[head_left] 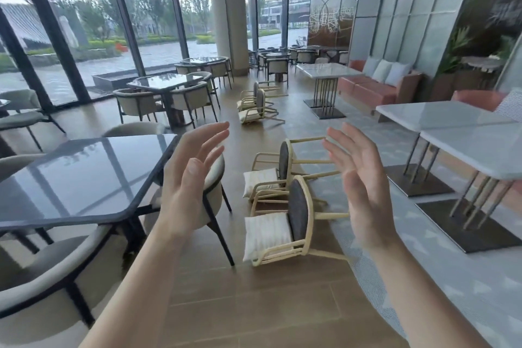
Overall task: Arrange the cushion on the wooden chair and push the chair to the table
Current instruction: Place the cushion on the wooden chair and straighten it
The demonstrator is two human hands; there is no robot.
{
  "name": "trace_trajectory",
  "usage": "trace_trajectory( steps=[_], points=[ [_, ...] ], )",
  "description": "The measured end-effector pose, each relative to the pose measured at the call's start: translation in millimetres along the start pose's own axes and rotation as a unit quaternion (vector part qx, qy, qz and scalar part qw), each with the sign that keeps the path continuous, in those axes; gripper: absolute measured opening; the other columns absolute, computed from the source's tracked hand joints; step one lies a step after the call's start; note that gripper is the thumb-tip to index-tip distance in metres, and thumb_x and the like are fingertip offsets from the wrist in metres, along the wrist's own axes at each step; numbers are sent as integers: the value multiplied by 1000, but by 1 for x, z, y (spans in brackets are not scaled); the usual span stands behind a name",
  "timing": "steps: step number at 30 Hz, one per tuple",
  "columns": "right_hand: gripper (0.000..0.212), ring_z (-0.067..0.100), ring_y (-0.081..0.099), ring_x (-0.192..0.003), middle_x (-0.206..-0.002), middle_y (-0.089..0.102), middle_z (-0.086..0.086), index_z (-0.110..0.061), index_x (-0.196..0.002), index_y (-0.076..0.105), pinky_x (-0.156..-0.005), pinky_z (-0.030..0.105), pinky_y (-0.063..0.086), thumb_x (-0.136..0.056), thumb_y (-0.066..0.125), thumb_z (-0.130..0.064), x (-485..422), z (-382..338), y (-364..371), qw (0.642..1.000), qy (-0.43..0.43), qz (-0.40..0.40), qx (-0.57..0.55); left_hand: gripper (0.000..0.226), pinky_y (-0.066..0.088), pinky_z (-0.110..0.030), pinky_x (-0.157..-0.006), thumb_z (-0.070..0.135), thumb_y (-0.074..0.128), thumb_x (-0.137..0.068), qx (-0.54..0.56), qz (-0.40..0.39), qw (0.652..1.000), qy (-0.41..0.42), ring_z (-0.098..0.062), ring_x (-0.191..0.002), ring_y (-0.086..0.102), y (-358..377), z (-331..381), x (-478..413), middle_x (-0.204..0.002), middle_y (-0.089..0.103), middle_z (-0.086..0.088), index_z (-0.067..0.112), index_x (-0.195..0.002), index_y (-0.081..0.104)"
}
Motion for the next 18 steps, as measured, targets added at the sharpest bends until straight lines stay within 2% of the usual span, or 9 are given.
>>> trace_trajectory(
  steps=[7, 12, 18],
  points=[
    [98, 22, 50, -145, -156, 50, 8, -10, -156, 34, -122, 40, 38, -87, 57, -77, -105, 126, 17, 1000, 4, 22, -2, 63, 40, -55, -120, 79, 52, -96, -3, -27, 1000, -5, -35, -146, 52, -34, -130, -103, -150, 60, -4, 34, -138, 63],
    [89, 19, 50, -145, -157, 50, 4, -19, -152, 40, -118, 28, 41, -87, 56, -78, -180, 194, 37, 1000, 13, 26, -9, 59, 41, -53, -118, 76, 53, -97, 1, -35, 999, -1, -36, -145, 52, -52, -197, -180, -149, 61, -4, 35, -138, 63],
    [89, 19, 52, -143, -155, 52, 3, -14, -152, 41, -119, 30, 41, -90, 53, -76, -245, 283, 38, 999, 29, 38, 21, 58, 42, -49, -118, 80, 54, -93, 27, -52, 998, -25, -35, -146, 52, -60, -299, -249, -147, 62, -3, 41, -135, 65]
  ],
)
Point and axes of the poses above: each hand's wrist, its own x-axis away from the middle knuckle, its own y-axis out of the palm, z = x × y, the point moved 2 cm from there along -x, towards the middle knuckle
